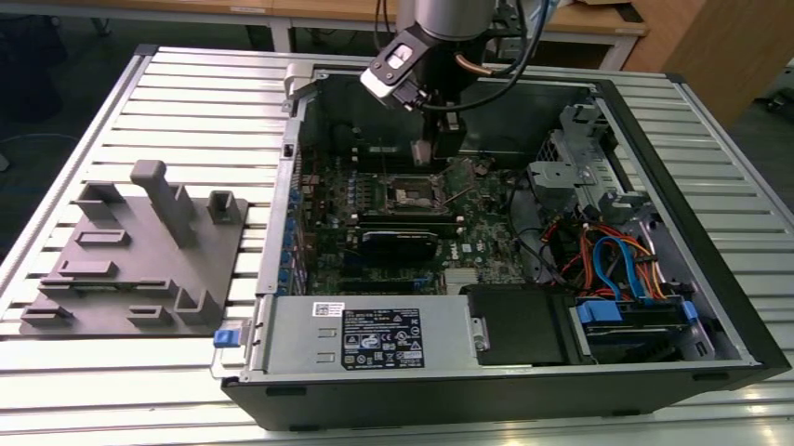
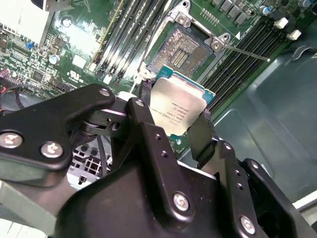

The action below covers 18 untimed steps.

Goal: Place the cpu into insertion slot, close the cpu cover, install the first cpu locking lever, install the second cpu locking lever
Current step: 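Place the cpu into insertion slot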

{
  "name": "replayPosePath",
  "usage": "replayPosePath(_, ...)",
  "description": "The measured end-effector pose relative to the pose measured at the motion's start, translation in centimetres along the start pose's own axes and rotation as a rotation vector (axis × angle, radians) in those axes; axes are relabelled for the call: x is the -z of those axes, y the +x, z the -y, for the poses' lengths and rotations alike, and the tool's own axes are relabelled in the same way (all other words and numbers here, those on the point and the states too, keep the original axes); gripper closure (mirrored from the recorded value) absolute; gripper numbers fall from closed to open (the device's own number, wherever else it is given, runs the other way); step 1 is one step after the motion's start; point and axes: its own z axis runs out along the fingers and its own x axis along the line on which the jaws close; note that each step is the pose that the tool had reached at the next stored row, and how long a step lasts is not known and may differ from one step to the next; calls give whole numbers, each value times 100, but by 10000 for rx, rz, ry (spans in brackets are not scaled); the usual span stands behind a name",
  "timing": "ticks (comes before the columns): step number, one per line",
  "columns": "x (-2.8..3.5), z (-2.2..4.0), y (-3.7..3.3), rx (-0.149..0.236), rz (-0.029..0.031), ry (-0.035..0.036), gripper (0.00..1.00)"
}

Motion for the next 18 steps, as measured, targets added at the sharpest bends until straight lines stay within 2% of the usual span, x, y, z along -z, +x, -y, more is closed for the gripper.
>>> replayPosePath(6,-107,5,30,-43,3,-1,46)
replayPosePath(11,-195,66,33,-43,5,-12,46)
replayPosePath(18,-322,94,32,-65,6,-24,46)
